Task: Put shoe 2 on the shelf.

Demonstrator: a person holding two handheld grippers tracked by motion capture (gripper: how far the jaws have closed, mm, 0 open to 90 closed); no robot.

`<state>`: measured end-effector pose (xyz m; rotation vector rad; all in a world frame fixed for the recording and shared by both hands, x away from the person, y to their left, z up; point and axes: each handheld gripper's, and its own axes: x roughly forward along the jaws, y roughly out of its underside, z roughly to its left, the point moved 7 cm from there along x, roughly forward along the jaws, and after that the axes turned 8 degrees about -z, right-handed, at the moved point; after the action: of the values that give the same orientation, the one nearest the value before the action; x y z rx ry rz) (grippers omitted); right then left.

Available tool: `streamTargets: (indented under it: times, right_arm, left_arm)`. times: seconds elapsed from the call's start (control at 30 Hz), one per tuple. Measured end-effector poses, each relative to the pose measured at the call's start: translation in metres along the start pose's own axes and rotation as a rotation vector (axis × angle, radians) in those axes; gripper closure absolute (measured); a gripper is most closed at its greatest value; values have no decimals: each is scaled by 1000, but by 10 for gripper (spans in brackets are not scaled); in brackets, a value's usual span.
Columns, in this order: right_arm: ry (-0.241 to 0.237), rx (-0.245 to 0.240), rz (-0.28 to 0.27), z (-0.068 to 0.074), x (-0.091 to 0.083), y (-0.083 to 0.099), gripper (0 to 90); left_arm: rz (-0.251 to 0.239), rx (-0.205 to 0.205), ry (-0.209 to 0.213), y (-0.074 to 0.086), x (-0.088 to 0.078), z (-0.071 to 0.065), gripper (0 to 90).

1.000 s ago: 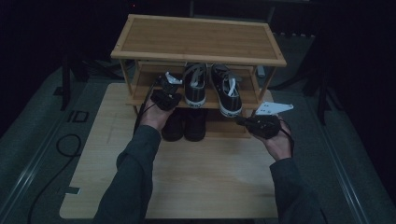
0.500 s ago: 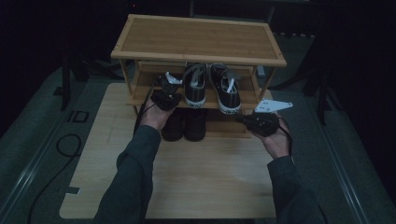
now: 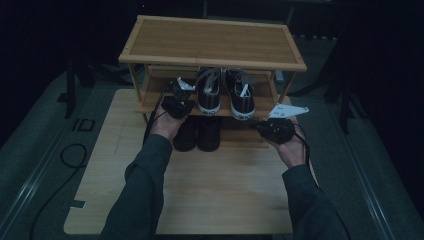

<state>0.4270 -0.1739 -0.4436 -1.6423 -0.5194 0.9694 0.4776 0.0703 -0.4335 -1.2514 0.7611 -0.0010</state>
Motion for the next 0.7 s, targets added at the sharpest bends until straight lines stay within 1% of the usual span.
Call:
streamTargets:
  times: [0.17, 0.23, 0.3, 0.33, 0.7]
  right_arm:
    - [9, 0, 2, 0, 4, -1, 900]
    - [5, 6, 2, 0, 5, -1, 900]
    - [18, -2, 3, 0, 7, -1, 900]
    - [20, 7, 4, -1, 8, -1, 900]
    - [11, 8, 14, 1, 13, -3, 900]
  left_arm:
    - [0, 1, 0, 0, 0, 0, 900]
    - [0, 0, 1, 0, 0, 0, 900]
    - [0, 2, 1, 0, 0, 0, 900]
    - [0, 1, 0, 0, 0, 0, 900]
    - [0, 1, 2, 0, 0, 0, 900]
